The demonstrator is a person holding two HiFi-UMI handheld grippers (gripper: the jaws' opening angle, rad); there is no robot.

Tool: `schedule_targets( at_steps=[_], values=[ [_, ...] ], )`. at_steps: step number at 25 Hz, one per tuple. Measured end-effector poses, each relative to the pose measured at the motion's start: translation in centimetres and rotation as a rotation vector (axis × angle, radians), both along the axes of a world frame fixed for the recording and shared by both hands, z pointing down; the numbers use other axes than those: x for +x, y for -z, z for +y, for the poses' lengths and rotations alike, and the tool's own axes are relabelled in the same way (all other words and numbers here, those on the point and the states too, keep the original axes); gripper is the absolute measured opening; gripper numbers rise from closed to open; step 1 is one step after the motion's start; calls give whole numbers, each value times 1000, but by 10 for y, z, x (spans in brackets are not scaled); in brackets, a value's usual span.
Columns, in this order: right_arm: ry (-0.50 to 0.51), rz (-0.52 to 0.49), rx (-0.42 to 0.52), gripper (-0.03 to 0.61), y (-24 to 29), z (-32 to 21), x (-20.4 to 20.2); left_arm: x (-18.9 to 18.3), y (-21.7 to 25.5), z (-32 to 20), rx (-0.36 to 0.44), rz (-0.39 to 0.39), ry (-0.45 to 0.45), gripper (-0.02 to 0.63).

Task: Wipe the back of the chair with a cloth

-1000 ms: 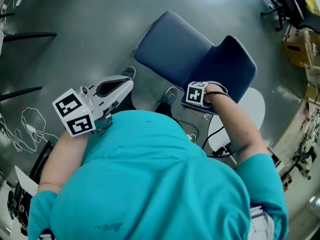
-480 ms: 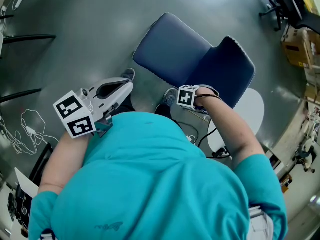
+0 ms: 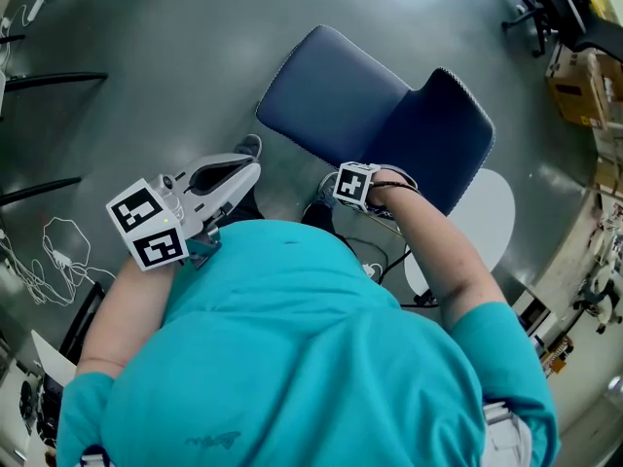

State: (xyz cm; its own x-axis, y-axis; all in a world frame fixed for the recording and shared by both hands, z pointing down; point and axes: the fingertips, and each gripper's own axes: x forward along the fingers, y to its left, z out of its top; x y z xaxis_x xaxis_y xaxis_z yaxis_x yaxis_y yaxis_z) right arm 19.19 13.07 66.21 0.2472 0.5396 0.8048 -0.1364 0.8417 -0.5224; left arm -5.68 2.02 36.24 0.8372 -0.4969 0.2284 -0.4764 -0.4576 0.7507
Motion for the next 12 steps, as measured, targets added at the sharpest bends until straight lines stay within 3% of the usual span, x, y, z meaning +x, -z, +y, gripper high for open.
schedule_targets(
  at_steps=[3,7,10,12],
  values=[
    [-81,-35,-34,58,-2,11,-19,3,-1,1,-3,-2,-6,-6],
    [-77,-89,-76,58,-2,30,-49,1,-3,1,-5,-2,-12,-6],
    [-218,-197,-161,58,19,41,-81,5,-3,1,-1,-3,-14,-6],
    [-266,-261,-142,58,30,33,-89,9,-4,-2,6,-1,-14,-6]
  ],
)
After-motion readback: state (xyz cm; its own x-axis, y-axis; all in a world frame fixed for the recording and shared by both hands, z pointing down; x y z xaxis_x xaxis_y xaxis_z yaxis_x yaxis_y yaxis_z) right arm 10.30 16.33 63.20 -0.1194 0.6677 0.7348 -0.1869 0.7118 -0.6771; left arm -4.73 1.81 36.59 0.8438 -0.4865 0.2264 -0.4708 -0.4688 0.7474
